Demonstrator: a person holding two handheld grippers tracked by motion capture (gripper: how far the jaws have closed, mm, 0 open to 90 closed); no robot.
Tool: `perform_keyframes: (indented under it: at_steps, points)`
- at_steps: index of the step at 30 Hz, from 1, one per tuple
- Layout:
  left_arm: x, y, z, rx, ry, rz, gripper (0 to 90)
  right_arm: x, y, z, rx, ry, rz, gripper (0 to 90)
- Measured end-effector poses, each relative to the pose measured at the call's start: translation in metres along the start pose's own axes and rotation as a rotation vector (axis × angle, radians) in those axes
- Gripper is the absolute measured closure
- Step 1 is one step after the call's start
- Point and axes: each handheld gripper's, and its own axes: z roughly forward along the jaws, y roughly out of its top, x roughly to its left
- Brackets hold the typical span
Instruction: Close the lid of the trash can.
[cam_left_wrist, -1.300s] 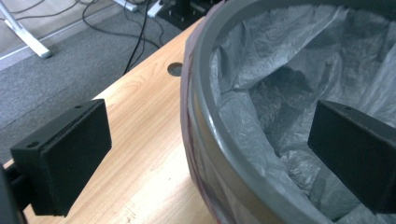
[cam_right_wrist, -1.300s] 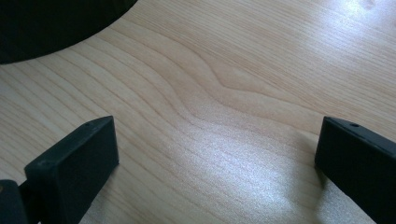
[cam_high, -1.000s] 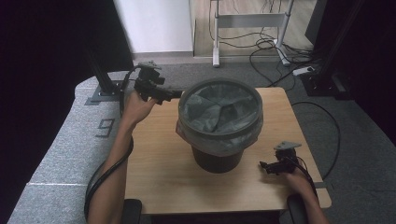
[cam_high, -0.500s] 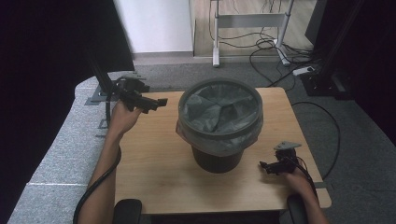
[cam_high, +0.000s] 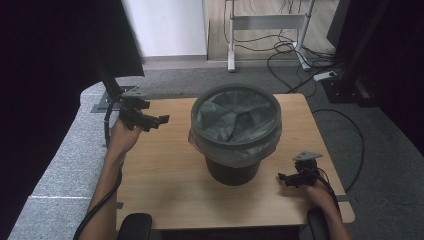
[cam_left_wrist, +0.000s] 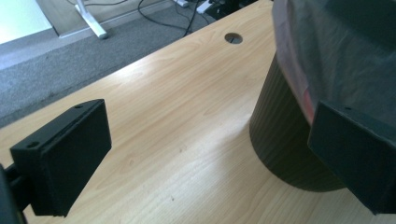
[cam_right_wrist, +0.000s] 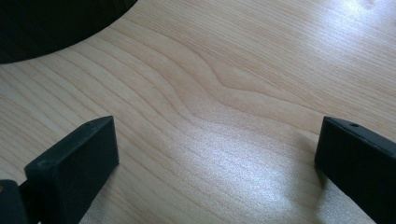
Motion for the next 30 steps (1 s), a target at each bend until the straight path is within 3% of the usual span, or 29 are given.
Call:
perform_keyframes:
  at_steps: [14, 30]
  points:
    - [0.007, -0.046, 0.011, 0.017, 0.044, -0.025, 0.0, 0.000, 0.000, 0.000, 0.001, -0.001, 0.001, 0.0]
    - [0.006, -0.092, 0.034, 0.016, 0.033, -0.055, 0.0, 0.001, -0.001, 0.000, -0.001, -0.002, 0.003, 0.0]
